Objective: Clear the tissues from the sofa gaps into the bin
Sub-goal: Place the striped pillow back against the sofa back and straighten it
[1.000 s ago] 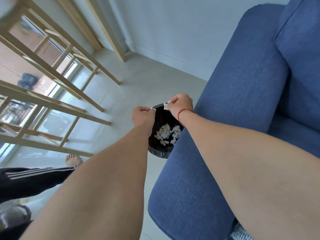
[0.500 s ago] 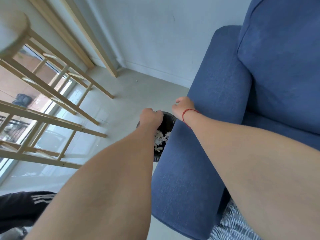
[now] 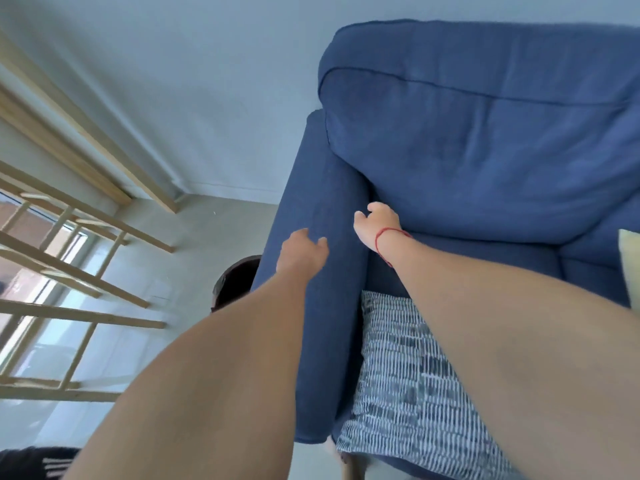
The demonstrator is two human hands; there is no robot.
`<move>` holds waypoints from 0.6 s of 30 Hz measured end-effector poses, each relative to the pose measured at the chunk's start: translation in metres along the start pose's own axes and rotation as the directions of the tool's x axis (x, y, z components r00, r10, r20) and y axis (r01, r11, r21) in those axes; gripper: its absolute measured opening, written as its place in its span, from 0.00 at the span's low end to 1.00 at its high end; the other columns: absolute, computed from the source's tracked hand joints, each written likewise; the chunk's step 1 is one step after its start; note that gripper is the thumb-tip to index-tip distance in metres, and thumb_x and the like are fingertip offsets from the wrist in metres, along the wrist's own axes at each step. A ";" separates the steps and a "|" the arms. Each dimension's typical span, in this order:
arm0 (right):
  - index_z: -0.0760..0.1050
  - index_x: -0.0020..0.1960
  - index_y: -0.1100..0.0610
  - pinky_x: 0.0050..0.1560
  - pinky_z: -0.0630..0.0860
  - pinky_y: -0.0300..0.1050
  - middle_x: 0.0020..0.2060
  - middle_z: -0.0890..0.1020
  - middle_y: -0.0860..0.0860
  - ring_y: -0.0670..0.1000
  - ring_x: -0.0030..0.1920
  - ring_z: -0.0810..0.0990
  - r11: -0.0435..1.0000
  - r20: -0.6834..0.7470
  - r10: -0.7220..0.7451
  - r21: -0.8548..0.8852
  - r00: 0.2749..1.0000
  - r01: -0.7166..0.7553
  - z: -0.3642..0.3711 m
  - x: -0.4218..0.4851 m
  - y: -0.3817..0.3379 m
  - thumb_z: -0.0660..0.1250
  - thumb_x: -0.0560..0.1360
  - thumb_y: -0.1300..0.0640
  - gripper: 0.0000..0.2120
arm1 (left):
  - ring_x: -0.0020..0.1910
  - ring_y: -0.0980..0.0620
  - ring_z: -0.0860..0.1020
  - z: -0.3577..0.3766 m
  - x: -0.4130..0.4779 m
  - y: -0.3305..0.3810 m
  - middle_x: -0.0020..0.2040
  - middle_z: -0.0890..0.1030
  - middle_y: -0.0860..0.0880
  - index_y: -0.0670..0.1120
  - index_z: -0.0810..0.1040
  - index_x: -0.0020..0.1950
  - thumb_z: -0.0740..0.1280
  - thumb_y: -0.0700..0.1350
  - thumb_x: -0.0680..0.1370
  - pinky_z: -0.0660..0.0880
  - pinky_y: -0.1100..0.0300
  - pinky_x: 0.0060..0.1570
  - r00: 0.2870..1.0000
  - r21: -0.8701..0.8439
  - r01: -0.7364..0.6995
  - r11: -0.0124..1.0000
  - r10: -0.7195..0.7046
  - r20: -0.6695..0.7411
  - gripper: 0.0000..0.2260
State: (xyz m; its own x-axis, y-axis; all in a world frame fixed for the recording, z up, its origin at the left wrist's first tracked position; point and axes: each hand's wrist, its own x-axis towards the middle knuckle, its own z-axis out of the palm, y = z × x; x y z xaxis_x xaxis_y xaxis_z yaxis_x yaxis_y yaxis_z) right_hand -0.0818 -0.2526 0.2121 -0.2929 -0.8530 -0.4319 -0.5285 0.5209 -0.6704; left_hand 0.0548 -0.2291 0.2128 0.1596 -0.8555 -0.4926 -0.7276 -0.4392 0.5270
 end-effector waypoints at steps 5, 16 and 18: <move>0.71 0.65 0.61 0.65 0.70 0.50 0.64 0.76 0.57 0.59 0.65 0.73 0.994 -0.061 0.102 0.034 0.993 -0.100 -0.061 -0.016 0.073 0.57 0.78 0.53 0.19 | 0.66 0.44 0.74 0.054 -0.041 0.041 0.71 0.72 0.46 0.47 0.61 0.77 0.61 0.53 0.79 0.72 0.50 0.66 0.995 -0.008 -0.014 1.000 0.015 0.094 0.27; 0.68 0.69 0.62 0.64 0.71 0.50 0.67 0.74 0.57 0.60 0.66 0.74 0.941 -0.038 0.338 0.024 0.940 -0.338 -0.102 -0.039 0.221 0.58 0.79 0.54 0.22 | 0.60 0.46 0.78 0.179 -0.078 0.048 0.70 0.71 0.47 0.46 0.58 0.78 0.62 0.53 0.79 0.74 0.55 0.61 0.955 0.158 0.026 0.987 -0.071 0.287 0.30; 0.69 0.68 0.62 0.61 0.72 0.50 0.66 0.75 0.57 0.60 0.64 0.75 0.925 -0.024 0.381 0.014 0.924 -0.381 -0.097 -0.042 0.242 0.59 0.78 0.52 0.22 | 0.61 0.45 0.77 0.194 -0.073 0.039 0.71 0.70 0.45 0.44 0.57 0.78 0.61 0.54 0.80 0.74 0.55 0.58 0.949 0.225 0.037 0.974 -0.106 0.298 0.30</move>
State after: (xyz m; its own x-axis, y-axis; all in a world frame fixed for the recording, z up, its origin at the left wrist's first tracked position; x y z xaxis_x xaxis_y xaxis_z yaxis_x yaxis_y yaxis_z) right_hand -0.2751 -0.0943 0.1265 -0.4915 -0.5908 -0.6398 -0.3661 0.8068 -0.4637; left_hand -0.1143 -0.1311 0.1349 0.0291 -0.6833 -0.7295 -0.8528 -0.3977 0.3385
